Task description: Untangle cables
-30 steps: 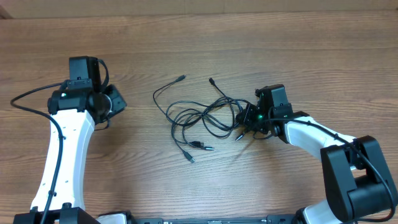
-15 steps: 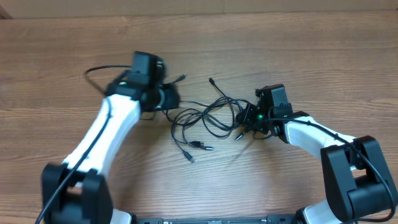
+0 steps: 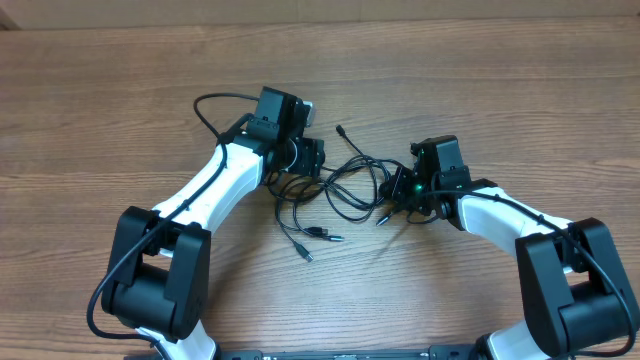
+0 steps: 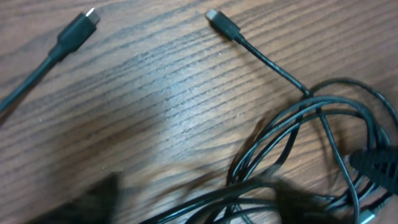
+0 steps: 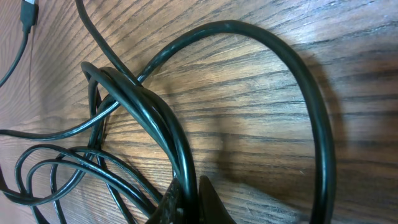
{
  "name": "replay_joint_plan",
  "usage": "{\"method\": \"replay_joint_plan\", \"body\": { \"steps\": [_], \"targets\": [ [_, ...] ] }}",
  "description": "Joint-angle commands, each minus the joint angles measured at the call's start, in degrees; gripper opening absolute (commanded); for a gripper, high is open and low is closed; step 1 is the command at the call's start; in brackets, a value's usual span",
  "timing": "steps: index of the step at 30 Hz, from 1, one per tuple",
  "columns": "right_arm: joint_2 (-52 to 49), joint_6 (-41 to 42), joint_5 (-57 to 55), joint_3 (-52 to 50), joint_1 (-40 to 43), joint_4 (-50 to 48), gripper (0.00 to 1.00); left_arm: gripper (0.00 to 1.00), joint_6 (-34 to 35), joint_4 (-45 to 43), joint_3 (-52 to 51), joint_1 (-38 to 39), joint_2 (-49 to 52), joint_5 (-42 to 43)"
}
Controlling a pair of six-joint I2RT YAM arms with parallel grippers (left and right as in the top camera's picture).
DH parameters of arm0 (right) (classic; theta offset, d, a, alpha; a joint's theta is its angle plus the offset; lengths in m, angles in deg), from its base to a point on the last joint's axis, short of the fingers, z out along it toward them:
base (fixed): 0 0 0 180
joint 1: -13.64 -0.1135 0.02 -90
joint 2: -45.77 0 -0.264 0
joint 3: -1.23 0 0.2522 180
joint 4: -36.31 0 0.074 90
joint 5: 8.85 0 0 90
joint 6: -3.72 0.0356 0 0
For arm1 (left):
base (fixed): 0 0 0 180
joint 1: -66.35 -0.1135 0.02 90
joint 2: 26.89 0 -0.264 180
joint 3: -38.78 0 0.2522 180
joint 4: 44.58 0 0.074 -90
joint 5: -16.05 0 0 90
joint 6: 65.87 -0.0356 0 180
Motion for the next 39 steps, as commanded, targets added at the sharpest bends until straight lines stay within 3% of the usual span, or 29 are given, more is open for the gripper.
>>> {"method": "replay_joint_plan", "body": {
  "steps": [1, 4, 6, 9, 13, 17, 19, 21, 29, 33, 39],
  "targets": [
    [-0.39, 0.17, -0.96, -0.63, 0.22, -0.28, 0.04, 1.00, -9.84, -0.15, -0.02, -0.13, 0.20, -1.36],
    [-0.39, 0.15, -0.96, -0.63, 0.22, -0.28, 0.04, 0.95, -11.96, -0.15, -0.02, -0.15, 0.13, -0.63],
    [-0.39, 0.15, -0.96, -0.63, 0.22, -0.28, 0.04, 0.76, -22.80, -0.63, -0.02, 0.02, 0.15, 0.48],
    [-0.39, 0.15, -0.96, -0.63, 0.22, -0.26, 0.04, 0.79, -34.14, -0.35, -0.02, 0.02, 0.37, 0.52],
    [-0.39, 0.17, -0.96, -0.63, 0.13, -0.28, 0.04, 0.79, -43.78, 3.17, -0.04, 0.07, 0.52, 3.93],
    [-0.39, 0.17, -1.03, -0.63, -0.44, -0.70, 0.04, 0.76, -47.17, 3.87, -0.04, 0.17, 0.52, 6.49],
    [-0.39, 0.15, -1.14, -0.63, -0.44, -0.70, 0.04, 0.66, -50.12, 3.96, -0.04, 0.52, 0.59, 7.78],
    [-0.39, 0.17, -1.14, -0.63, -0.44, -0.68, 0.04, 0.64, -52.39, 3.61, -0.04, 1.03, 1.36, 9.05],
    [-0.39, 0.15, -1.16, -0.63, -0.44, -0.68, 0.04, 0.62, -52.81, -0.94, -0.04, 1.57, 8.79, 9.05],
    [-0.39, 0.15, -1.16, -0.63, -0.44, -0.68, 0.04, 0.37, -47.82, -4.72, 0.15, 1.57, 9.07, 9.11],
    [-0.39, 0.15, -1.16, -0.63, -0.44, -0.68, 0.04, 0.38, -44.50, -5.22, 2.73, 1.57, 9.07, 12.55]
  ]
}}
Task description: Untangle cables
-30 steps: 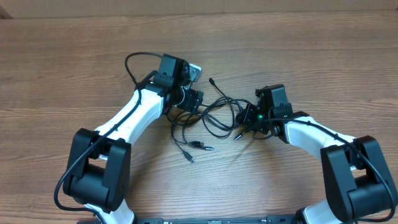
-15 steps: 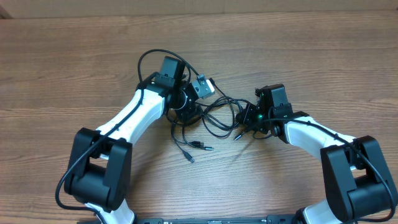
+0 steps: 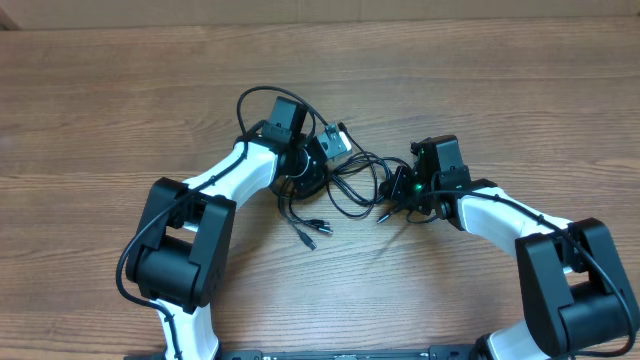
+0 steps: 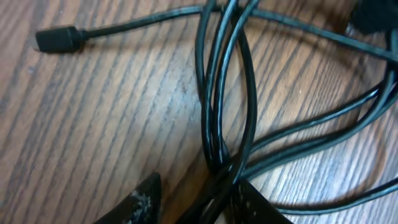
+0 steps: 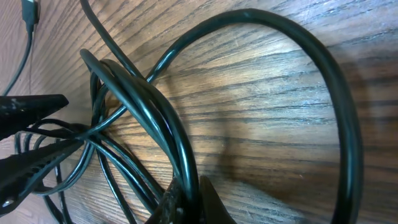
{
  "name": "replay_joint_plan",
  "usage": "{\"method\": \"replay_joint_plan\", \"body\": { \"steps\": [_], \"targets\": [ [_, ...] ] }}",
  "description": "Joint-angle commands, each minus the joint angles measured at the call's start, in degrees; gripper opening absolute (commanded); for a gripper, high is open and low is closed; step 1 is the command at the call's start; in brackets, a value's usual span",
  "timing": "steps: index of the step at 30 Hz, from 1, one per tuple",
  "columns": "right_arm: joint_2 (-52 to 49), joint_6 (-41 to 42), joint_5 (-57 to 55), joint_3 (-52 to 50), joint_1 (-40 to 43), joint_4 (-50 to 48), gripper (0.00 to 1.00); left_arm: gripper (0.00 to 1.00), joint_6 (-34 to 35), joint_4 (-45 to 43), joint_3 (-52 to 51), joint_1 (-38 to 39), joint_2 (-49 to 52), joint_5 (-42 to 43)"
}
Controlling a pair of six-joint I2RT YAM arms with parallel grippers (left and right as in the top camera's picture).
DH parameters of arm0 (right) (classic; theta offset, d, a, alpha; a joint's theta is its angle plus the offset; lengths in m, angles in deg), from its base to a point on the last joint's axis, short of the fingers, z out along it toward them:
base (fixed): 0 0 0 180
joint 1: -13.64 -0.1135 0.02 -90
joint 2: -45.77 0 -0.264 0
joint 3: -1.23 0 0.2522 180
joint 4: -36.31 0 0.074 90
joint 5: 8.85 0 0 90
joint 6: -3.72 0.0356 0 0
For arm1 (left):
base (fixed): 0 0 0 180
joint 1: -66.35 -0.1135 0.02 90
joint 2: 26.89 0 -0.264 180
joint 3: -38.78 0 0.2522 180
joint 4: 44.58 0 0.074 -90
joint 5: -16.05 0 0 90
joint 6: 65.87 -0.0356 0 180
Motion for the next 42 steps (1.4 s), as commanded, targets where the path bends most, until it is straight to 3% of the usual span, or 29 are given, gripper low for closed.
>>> {"method": "replay_joint_plan", "body": {
  "steps": [1, 4, 8, 12, 16, 28, 29, 32, 34, 38, 40, 41, 42],
  "targets": [
    [-0.39, 0.17, -0.72, -0.61, -0.37, -0.20, 0.04, 0.41, 2.69, -0.37, 2.58, 0.17, 0.31, 3.50],
    [-0.39, 0.15, -0.74, -0.61, -0.37, -0.15, 0.04, 0.58, 5.29, -0.07, 3.28, 0.17, 0.26, 6.25],
    [-0.39, 0.17, -0.72, -0.61, -0.37, -0.20, 0.04, 0.58, 5.57, 0.22, 3.30, 0.17, 0.20, 7.17],
    [-0.39, 0.17, -0.74, -0.61, -0.37, -0.13, 0.04, 0.59, 1.40, 2.56, 3.17, 0.17, 0.24, 6.99],
    [-0.39, 0.17, -0.72, -0.61, -0.37, -0.20, 0.04, 0.51, 0.44, 2.56, 2.82, 0.17, 0.24, 3.56],
    [-0.39, 0.17, -0.72, -0.61, -0.37, -0.17, 0.04, 0.41, 0.46, 2.08, 2.47, 0.17, 0.46, 2.71],
    [-0.39, 0.17, -0.72, -0.61, -0.37, -0.15, 0.05, 0.37, 0.44, 2.01, 2.47, 0.17, 0.59, 2.71],
    [-0.39, 0.17, -0.72, -0.61, -0.37, -0.15, 0.04, 0.13, 0.46, 1.55, 2.47, 0.15, 0.66, 2.71],
    [-0.39, 0.15, -0.74, -0.61, -0.37, -0.15, 0.04, 0.04, 0.70, 1.20, 2.49, 0.00, 0.63, 2.75],
    [-0.39, 0.15, -0.74, -0.61, -0.37, -0.17, 0.04, 0.04, 2.62, 1.20, 2.97, 0.00, -0.79, 3.21],
    [-0.39, 0.17, -0.72, -0.61, -0.37, -0.17, 0.04, 0.13, 2.60, 0.87, 3.02, 0.00, -1.57, 3.17],
    [-0.39, 0.17, -0.74, -0.61, -0.37, -0.17, 0.04, 0.35, 2.60, 0.76, 3.02, 0.00, -1.92, 3.15],
    [-0.39, 0.17, -0.72, -0.61, -0.37, -0.17, 0.04, 0.44, 2.60, 0.76, 3.02, 0.00, -1.97, 3.15]
  ]
}}
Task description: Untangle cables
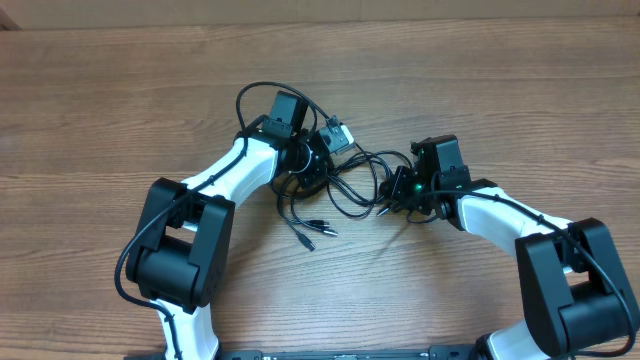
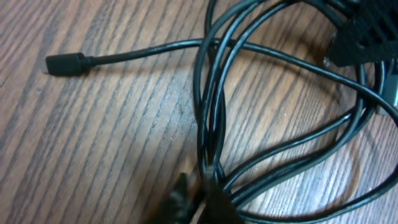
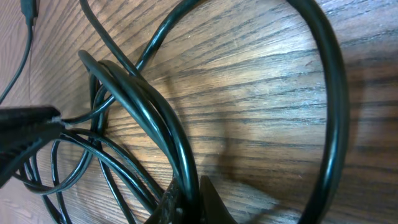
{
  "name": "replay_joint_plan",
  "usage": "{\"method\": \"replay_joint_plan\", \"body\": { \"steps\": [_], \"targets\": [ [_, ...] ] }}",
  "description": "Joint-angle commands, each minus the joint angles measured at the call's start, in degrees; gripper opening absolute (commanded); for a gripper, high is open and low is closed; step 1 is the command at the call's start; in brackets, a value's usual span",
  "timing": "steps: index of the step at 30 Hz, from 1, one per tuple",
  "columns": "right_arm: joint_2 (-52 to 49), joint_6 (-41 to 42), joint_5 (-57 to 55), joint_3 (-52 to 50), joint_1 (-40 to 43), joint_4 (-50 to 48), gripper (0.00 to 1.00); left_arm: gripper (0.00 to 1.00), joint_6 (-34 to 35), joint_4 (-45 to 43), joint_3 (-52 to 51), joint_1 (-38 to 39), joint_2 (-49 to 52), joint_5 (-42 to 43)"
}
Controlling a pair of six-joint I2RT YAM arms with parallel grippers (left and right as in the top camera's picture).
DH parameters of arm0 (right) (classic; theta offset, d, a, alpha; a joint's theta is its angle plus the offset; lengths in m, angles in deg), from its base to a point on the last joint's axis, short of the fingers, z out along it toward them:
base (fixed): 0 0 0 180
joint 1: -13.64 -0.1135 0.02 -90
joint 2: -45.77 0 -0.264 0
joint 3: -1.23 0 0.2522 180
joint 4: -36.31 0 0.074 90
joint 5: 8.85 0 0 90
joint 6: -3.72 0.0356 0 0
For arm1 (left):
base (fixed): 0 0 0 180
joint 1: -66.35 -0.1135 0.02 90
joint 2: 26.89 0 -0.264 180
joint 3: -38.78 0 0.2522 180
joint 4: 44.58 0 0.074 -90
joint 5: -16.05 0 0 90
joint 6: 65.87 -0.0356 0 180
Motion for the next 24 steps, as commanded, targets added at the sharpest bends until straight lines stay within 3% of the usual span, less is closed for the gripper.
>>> {"method": "replay_joint_plan", "body": {
  "steps": [1, 3, 4, 10, 14, 19, 24],
  "targets": [
    [-0.39, 0.17, -0.59, -0.61, -0.37, -0.17, 0.04, 0.54, 0.66, -0.35, 0.98, 0.00, -2.05, 0.44],
    [-0.39, 0.17, -0.59, -0.61, -0.37, -0.17, 0.05, 0.63, 0.37, -0.22, 0.98, 0.00, -2.01, 0.26],
    [-0.39, 0.17, -0.59, -0.61, -0.37, -0.17, 0.04, 0.61, -0.76, 0.04, 0.96, 0.02, -1.97, -0.02],
    [-0.39, 0.17, -0.59, -0.61, -0.37, -0.20, 0.04, 0.53, -2.99, 0.31, 0.70, 0.17, 0.52, -1.68],
    [-0.39, 0.17, -0.59, -0.61, -0.37, -0.26, 0.04, 0.38, -2.95, -0.87, 0.70, 0.09, 1.11, -2.60],
    [-0.39, 0.17, -0.59, -0.61, -0.37, -0.26, 0.04, 0.33, -2.95, -1.60, 0.70, 0.09, 1.14, -4.37],
    [-0.39, 0.17, -0.59, -0.61, -0.37, -0.24, 0.04, 0.44, -2.95, -0.94, 0.68, 0.15, 1.16, -4.46]
  ]
}}
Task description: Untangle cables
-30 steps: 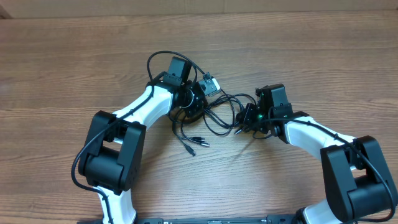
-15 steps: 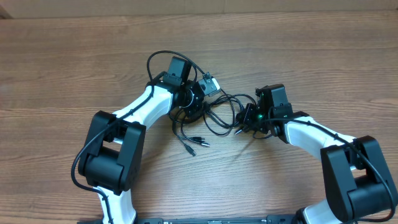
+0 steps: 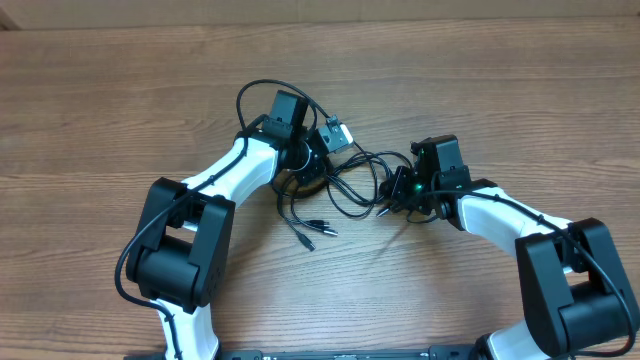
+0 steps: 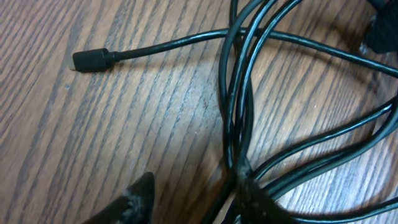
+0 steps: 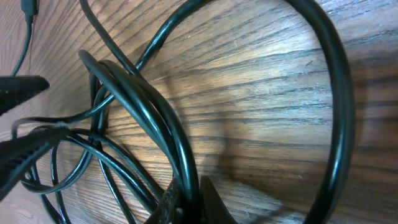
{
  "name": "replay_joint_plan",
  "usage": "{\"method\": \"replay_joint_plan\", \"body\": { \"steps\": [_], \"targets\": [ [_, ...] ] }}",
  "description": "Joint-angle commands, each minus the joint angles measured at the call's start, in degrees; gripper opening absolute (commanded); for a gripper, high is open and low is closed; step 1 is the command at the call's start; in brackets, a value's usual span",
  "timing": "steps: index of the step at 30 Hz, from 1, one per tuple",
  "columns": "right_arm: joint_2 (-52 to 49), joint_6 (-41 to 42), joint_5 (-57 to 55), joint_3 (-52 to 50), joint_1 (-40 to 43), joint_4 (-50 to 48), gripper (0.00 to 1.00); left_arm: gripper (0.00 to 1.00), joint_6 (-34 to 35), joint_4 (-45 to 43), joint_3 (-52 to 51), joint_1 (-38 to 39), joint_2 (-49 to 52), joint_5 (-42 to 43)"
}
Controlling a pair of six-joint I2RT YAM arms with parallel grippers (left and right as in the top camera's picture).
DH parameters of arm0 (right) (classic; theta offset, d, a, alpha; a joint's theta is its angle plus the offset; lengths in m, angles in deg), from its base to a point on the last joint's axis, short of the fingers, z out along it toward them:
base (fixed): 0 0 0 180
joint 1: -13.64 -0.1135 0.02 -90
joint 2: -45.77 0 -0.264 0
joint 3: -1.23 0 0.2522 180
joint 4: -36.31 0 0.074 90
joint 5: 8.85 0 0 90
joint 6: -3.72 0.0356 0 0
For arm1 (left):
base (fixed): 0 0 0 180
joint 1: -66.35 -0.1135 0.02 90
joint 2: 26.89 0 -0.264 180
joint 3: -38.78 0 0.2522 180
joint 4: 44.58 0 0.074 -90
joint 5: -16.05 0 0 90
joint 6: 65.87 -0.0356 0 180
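Note:
A tangle of black cables (image 3: 350, 178) lies on the wooden table between my two arms. My left gripper (image 3: 322, 165) stands open at the tangle's left side. In the left wrist view the left gripper (image 4: 196, 186) has its fingers apart, with several strands (image 4: 235, 106) running past the right finger. A loose plug (image 4: 92, 60) lies beyond. My right gripper (image 5: 189, 186) is shut on a thick bundle of cable (image 5: 155, 118), and in the overhead view this right gripper (image 3: 392, 195) sits at the tangle's right edge.
Loose cable ends with plugs (image 3: 315, 232) trail toward the near edge of the wooden table (image 3: 520, 90). The left arm's own wiring loop (image 3: 250, 98) arches over its wrist.
My left gripper, which was shut on strands of the tangle, now has its fingers apart. The cables lie much as before. The right gripper has kept its hold.
My left gripper was first left of the tangle with only plugs ahead. Then it stood open at the strands, then shut on them, and now it is open again. The right gripper stayed shut on its bundle throughout.

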Motion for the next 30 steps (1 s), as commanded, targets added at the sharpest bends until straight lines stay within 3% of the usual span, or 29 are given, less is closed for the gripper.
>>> {"method": "replay_joint_plan", "body": {
  "steps": [1, 13, 17, 19, 24, 30],
  "targets": [
    [-0.39, 0.13, -0.59, -0.63, -0.37, -0.24, 0.04, 0.44, -0.72, 0.50, 0.68, 0.17, 1.09, -0.39],
    [-0.39, 0.13, -0.59, -0.63, -0.37, -0.22, 0.04, 0.34, 2.36, -1.44, -0.57, -0.61, 1.16, -12.39],
    [-0.39, 0.13, -0.59, -0.63, -0.37, -0.22, 0.04, 0.11, 3.65, -0.20, -0.57, -0.79, 1.16, -15.50],
    [-0.39, 0.13, -0.61, -0.63, -0.37, -0.22, 0.04, 0.09, 5.05, 0.02, -0.57, -0.83, 1.16, -17.33],
    [-0.39, 0.11, -0.63, -0.63, -0.37, -0.17, 0.04, 0.08, 22.05, -0.15, -0.42, -3.28, 0.66, -32.11],
    [-0.39, 0.13, -0.83, -0.63, -0.37, -0.11, 0.04, 0.10, 37.48, 3.19, -0.39, -11.02, -4.04, -34.27]
  ]
}}
